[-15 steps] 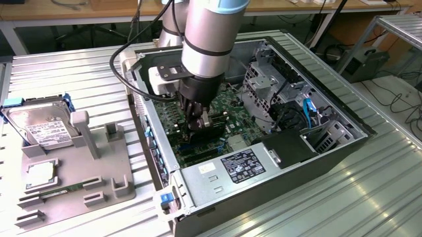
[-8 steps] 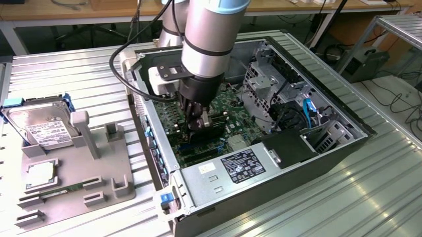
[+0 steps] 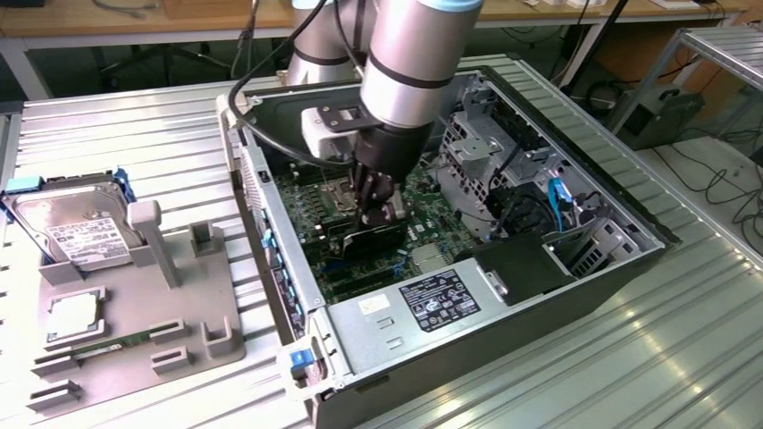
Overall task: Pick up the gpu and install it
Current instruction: 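Press down on the gpu until it lock into place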
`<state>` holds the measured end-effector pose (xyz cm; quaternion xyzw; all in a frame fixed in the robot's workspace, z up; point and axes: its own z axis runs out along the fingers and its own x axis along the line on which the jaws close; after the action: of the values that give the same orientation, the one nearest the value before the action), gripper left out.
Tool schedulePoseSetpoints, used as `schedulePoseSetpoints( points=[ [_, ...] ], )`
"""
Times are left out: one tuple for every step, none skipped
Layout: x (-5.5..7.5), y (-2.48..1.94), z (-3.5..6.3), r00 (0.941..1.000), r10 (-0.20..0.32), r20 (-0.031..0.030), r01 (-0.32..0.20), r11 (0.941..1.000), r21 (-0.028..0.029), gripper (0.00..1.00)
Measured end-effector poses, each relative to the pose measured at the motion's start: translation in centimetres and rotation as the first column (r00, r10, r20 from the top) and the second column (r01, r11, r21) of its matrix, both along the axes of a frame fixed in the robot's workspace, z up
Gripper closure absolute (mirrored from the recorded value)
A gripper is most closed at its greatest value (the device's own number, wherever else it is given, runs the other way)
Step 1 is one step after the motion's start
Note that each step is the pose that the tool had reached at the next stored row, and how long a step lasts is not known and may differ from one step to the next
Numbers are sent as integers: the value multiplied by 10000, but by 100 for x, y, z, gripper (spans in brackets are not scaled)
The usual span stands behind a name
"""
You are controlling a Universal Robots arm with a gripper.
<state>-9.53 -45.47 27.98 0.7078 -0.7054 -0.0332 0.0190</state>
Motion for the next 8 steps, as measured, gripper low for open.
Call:
schedulePoseSetpoints(
  points=[
    [28, 0, 5, 10000, 0, -14, 0, 10000, 1, 89],
    [54, 0, 10, 10000, 0, -26, 0, 10000, 1, 89],
    [88, 0, 16, 10000, 0, -47, 0, 10000, 0, 89],
    [116, 0, 22, 10000, 0, -65, 0, 10000, 0, 89],
    [140, -1, 28, 10000, 0, -79, 0, 10000, 0, 89],
    [159, -1, 40, 10000, 0, -91, 0, 10000, -2, 89],
    [182, 0, 66, 9999, 0, -104, 0, 10000, 0, 89],
    [193, 0, 84, 9999, 0, -111, 0, 10000, 1, 89]
  ],
)
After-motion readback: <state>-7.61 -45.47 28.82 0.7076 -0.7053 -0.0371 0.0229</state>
